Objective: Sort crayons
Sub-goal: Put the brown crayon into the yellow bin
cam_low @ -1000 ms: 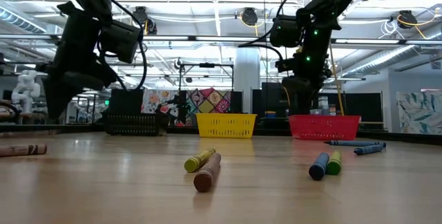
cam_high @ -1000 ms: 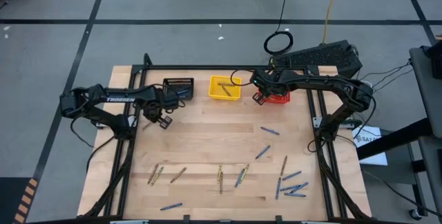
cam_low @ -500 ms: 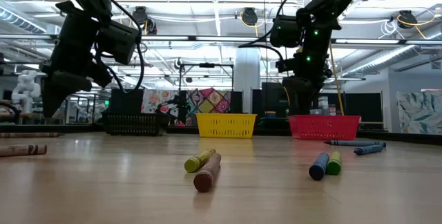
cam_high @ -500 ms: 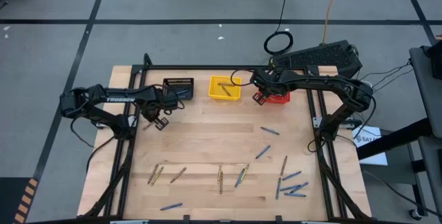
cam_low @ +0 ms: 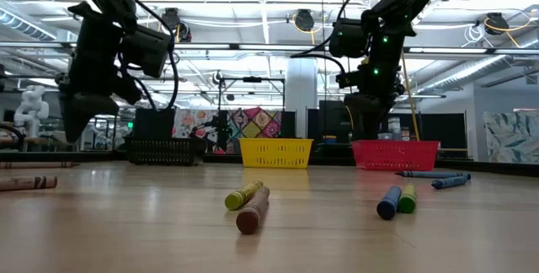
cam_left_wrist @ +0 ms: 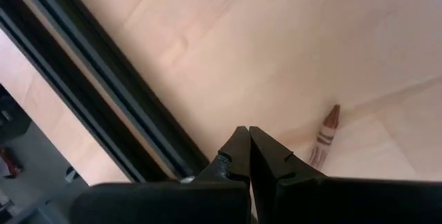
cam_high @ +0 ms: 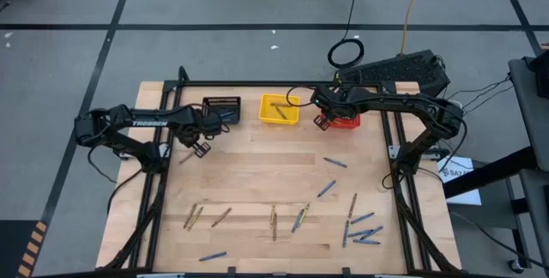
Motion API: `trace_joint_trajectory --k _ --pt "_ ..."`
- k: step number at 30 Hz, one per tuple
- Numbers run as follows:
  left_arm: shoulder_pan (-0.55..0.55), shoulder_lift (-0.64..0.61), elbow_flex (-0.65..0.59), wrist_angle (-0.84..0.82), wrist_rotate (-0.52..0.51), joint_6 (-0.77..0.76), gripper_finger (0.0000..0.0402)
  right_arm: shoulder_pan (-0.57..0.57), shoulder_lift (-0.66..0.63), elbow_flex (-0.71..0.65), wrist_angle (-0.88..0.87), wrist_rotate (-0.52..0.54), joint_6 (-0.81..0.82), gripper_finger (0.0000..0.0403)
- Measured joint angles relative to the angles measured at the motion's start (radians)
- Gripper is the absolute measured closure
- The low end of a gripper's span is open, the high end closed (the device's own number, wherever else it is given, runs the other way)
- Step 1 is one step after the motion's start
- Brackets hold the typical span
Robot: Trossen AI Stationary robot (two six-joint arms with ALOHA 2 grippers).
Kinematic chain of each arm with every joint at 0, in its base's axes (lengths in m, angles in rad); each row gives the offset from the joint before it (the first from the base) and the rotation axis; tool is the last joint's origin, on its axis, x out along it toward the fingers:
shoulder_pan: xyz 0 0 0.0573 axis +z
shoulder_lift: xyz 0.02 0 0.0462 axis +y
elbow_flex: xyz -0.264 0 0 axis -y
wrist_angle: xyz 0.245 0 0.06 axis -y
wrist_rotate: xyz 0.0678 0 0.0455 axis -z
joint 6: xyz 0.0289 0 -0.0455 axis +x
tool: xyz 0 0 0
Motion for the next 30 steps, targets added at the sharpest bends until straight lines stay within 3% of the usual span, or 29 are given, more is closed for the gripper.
trace_joint_trajectory --k 5,10,13,17,21,30 --pt "-0.001 0.000 0.000 -0.002 0.119 0.006 0.0401 0.000 0.000 0.000 0.004 0.000 0.000 0.0316" --pt "0.000 0.000 0.000 -0.003 0.155 0.007 0.0401 0.000 0.000 0.000 -0.001 0.000 -0.001 0.0316" --pt "0.000 0.000 0.000 -0.002 0.149 0.007 0.0401 0.000 0.000 0.000 -0.001 0.000 0.000 0.0316" --pt "0.000 0.000 0.000 0.002 0.028 -0.003 0.0401 0.000 0.000 0.000 -0.001 0.000 0.000 0.0316" --pt "0.000 0.000 0.000 0.032 0.021 -0.028 0.0401 0.000 0.000 0.000 -0.001 0.000 0.000 0.0316" --pt "-0.005 0.000 0.000 0.059 0.193 -0.050 0.0401 0.000 0.000 0.000 -0.001 0.000 0.000 0.0316"
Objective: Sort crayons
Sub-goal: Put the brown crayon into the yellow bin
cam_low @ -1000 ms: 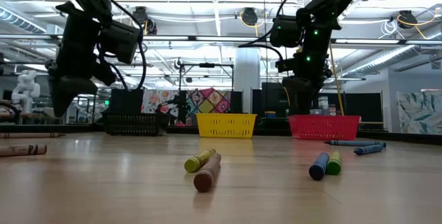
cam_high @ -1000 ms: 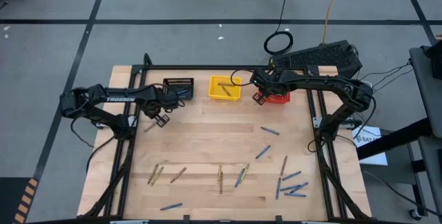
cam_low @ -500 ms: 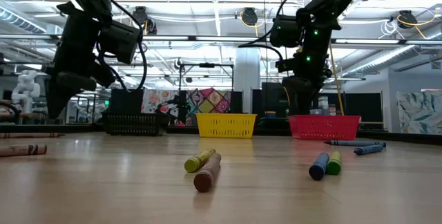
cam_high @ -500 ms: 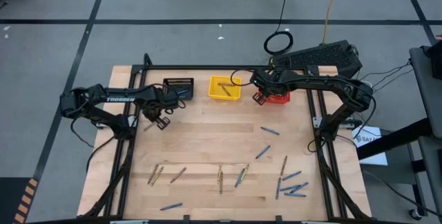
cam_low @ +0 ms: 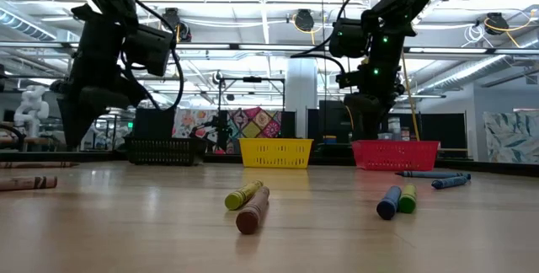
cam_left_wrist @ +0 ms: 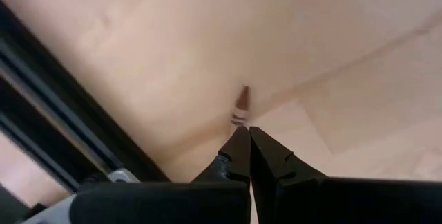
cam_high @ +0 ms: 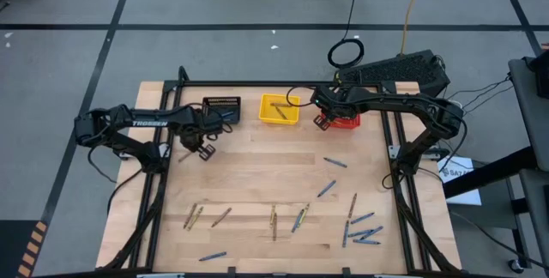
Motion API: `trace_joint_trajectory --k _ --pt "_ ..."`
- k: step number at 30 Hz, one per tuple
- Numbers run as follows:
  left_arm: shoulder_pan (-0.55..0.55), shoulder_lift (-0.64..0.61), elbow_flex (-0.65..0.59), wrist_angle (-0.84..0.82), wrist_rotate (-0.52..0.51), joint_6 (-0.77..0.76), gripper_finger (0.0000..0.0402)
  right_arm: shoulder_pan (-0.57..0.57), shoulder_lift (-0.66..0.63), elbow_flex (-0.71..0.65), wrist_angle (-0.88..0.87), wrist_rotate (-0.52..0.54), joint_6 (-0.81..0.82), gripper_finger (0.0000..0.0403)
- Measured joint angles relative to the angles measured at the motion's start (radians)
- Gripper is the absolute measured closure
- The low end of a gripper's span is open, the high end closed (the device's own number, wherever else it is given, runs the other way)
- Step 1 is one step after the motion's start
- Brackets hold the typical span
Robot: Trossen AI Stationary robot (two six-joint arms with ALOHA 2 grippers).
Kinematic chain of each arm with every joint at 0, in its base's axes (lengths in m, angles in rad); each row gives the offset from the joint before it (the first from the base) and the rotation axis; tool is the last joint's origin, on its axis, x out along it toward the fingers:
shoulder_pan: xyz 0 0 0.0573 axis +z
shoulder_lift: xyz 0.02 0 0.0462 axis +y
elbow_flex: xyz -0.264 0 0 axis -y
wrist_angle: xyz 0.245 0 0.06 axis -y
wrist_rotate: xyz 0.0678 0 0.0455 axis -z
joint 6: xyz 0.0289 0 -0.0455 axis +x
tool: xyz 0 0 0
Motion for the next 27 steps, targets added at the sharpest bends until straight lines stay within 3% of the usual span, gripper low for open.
trace_joint_trajectory --k 14,23,27 --pt "-0.011 0.000 0.000 0.038 -0.012 0.023 0.0401 0.000 0.000 0.000 -0.019 0.000 0.002 0.0316" --pt "-0.011 0.000 0.000 0.040 0.099 0.061 0.0401 0.000 0.000 0.000 -0.019 0.000 0.001 0.0316" --pt "-0.012 0.000 0.000 0.040 0.042 0.100 0.0401 0.000 0.000 0.000 -0.019 0.000 -0.002 0.0316"
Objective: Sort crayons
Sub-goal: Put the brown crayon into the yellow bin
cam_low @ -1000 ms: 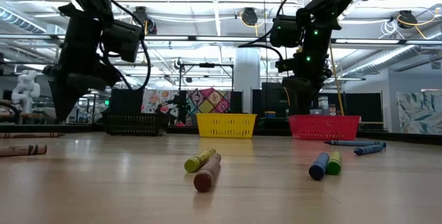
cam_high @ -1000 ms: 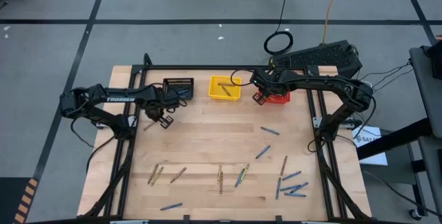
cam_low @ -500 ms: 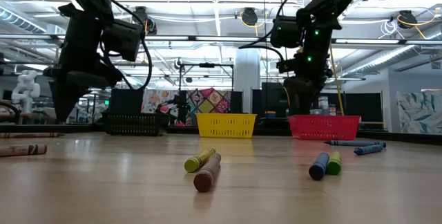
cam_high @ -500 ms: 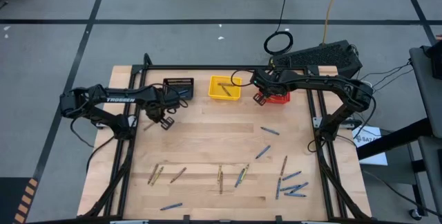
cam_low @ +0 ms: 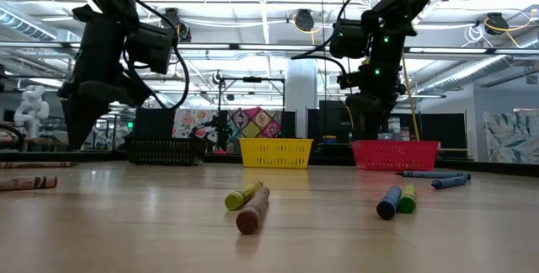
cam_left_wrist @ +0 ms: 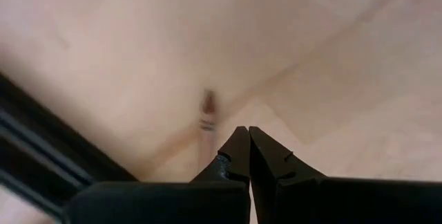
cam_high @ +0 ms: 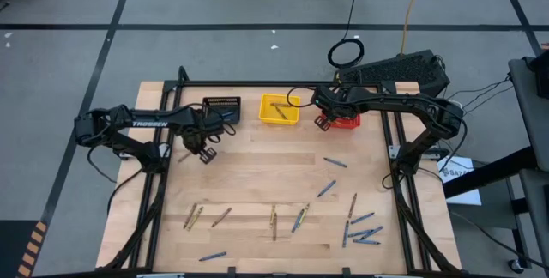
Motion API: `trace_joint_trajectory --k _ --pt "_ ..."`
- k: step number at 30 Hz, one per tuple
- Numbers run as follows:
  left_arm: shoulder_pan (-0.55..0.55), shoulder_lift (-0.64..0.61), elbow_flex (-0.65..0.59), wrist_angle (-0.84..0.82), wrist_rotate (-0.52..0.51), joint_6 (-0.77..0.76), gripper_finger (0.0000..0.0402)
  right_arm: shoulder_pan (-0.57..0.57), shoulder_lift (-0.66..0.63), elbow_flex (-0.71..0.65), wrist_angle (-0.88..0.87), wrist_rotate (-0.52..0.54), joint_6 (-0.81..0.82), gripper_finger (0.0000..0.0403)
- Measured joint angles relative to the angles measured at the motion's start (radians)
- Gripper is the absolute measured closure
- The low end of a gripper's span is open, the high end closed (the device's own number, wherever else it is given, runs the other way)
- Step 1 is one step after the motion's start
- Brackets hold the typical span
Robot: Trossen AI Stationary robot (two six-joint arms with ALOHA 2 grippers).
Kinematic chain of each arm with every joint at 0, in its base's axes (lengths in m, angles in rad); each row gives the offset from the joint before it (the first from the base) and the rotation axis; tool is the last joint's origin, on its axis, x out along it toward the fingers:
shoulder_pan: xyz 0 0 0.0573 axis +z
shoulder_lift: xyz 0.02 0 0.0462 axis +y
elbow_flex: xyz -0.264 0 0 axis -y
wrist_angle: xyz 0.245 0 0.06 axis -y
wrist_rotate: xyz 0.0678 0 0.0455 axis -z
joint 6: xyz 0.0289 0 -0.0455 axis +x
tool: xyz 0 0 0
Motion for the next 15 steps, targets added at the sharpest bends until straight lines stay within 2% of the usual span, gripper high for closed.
trace_joint_trajectory --k 3,15 --pt "0.000 0.000 0.000 -0.007 -0.028 -0.043 0.0401 0.000 0.000 0.000 0.000 0.000 0.002 0.0316" --pt "-0.033 0.000 0.000 0.004 -0.031 -0.021 0.0401 0.000 0.000 0.000 0.000 -0.001 0.056 0.0316"
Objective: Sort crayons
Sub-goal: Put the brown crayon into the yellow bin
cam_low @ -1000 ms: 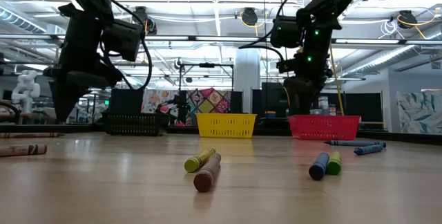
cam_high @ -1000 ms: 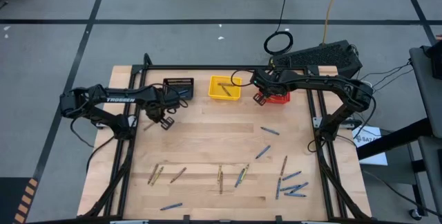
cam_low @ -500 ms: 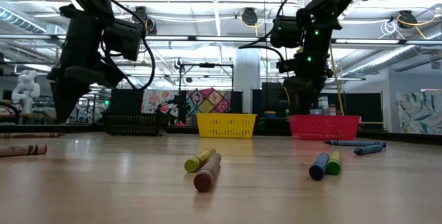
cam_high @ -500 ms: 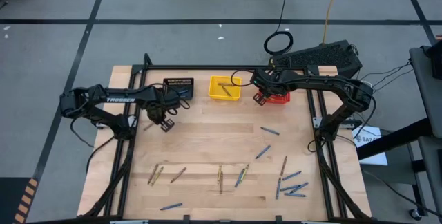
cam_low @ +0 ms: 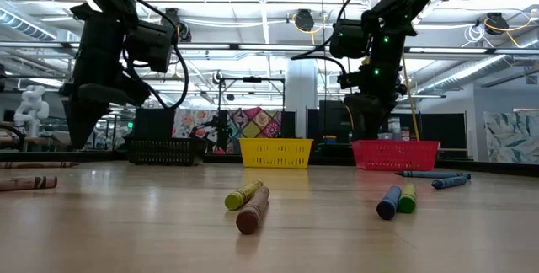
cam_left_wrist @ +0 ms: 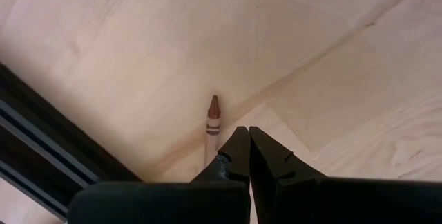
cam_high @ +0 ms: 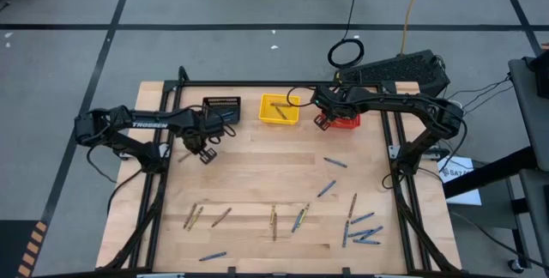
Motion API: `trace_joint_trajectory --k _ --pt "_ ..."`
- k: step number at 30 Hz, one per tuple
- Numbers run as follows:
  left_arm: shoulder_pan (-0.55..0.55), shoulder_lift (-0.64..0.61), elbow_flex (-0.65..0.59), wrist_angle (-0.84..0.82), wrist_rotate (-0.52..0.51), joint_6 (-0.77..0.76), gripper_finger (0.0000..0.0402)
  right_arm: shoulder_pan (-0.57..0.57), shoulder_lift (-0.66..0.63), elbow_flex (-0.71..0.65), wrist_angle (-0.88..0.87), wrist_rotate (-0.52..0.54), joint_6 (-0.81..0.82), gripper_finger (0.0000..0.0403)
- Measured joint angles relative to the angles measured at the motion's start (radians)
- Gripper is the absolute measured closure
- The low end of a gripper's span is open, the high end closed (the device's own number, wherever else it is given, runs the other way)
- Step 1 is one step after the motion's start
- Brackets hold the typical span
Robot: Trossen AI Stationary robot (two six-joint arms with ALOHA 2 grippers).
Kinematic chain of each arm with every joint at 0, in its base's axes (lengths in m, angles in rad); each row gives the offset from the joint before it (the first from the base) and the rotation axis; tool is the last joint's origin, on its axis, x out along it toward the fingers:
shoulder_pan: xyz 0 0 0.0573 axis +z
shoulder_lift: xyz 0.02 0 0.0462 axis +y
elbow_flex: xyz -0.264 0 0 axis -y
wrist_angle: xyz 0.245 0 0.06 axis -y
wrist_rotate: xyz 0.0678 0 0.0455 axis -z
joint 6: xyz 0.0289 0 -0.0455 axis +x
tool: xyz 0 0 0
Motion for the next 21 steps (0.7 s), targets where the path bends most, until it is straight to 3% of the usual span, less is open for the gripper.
trace_joint_trajectory --k 11,15,21 --pt "-0.004 0.000 0.000 0.108 -0.005 0.021 0.0401 0.000 0.000 0.000 0.070 0.000 -0.001 0.0316" --pt "-0.004 0.000 0.000 0.128 -0.004 -0.076 0.0401 0.000 0.000 0.000 0.118 0.000 -0.001 0.0316" --pt "-0.003 0.000 0.000 0.119 -0.024 -0.082 0.0401 0.000 0.000 0.000 0.182 0.000 -0.001 0.0316"
